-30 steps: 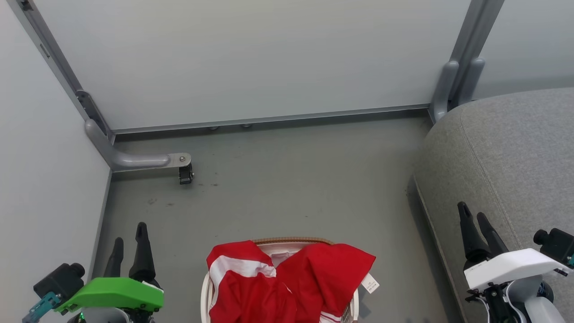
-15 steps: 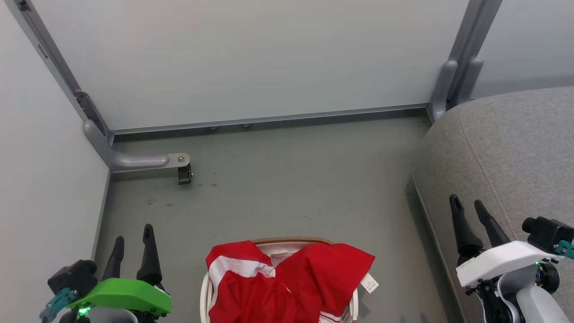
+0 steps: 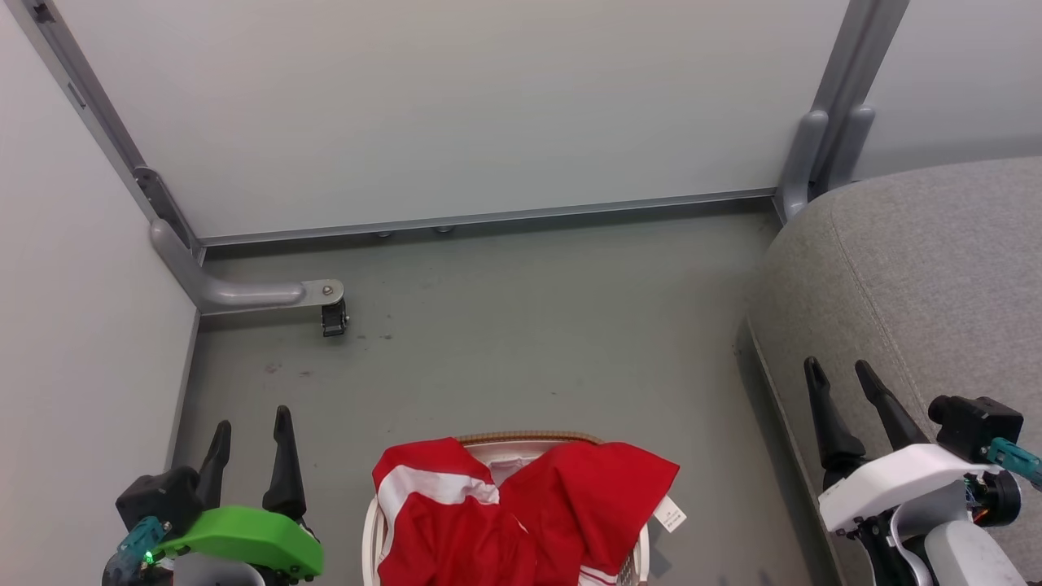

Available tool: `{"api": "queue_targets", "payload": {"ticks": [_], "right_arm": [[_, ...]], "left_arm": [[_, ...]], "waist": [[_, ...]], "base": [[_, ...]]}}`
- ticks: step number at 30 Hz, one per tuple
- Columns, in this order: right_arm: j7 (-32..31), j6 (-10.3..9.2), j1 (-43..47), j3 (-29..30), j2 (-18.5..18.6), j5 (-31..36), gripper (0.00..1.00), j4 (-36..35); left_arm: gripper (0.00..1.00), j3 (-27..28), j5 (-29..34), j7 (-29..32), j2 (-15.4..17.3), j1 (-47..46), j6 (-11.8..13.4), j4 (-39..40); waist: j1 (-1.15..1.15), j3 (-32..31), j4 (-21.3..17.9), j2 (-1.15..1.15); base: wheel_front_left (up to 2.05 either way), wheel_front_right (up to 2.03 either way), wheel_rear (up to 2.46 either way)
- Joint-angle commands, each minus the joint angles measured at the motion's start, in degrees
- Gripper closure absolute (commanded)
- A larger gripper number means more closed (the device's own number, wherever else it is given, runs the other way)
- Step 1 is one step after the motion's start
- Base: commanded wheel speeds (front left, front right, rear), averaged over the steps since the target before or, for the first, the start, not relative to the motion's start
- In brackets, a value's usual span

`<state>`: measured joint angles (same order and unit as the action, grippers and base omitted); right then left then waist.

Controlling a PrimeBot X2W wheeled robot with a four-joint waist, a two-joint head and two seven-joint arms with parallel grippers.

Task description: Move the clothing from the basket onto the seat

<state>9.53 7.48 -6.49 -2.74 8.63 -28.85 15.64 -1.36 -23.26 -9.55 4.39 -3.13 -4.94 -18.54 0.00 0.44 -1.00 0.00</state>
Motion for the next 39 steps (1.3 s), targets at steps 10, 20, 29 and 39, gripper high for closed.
{"api": "queue_targets", "payload": {"ticks": [10,20,29,39], "right_arm": [[1.8,0.02,0.4,-1.0,0.1,6.5,0.0,0.2],[3.0,0.02,1.0,-1.5,0.1,11.0,0.0,1.2],[4.0,0.01,1.0,-2.4,0.1,14.4,0.0,1.6],[5.1,0.0,-3.1,-4.1,1.1,17.5,0.0,-0.3]], "left_arm": [[0.0,-0.8,6.4,-1.8,0.7,1.0,1.3,1.5],[0.0,-1.0,10.5,-2.9,0.3,2.3,1.5,1.6],[0.0,-1.2,13.7,-3.9,-0.6,2.5,0.1,0.8],[0.0,-3.9,17.3,-5.0,-1.2,-2.6,-0.7,-4.0]], "waist": [[0.0,0.0,-0.4,0.0],[0.0,-0.2,-0.4,0.0],[0.0,0.9,-1.0,0.0],[0.0,9.6,-4.0,0.0]], "base": [[0.0,0.0,0.0],[0.0,0.0,0.0],[0.0,0.0,0.0],[0.0,0.0,0.0]]}}
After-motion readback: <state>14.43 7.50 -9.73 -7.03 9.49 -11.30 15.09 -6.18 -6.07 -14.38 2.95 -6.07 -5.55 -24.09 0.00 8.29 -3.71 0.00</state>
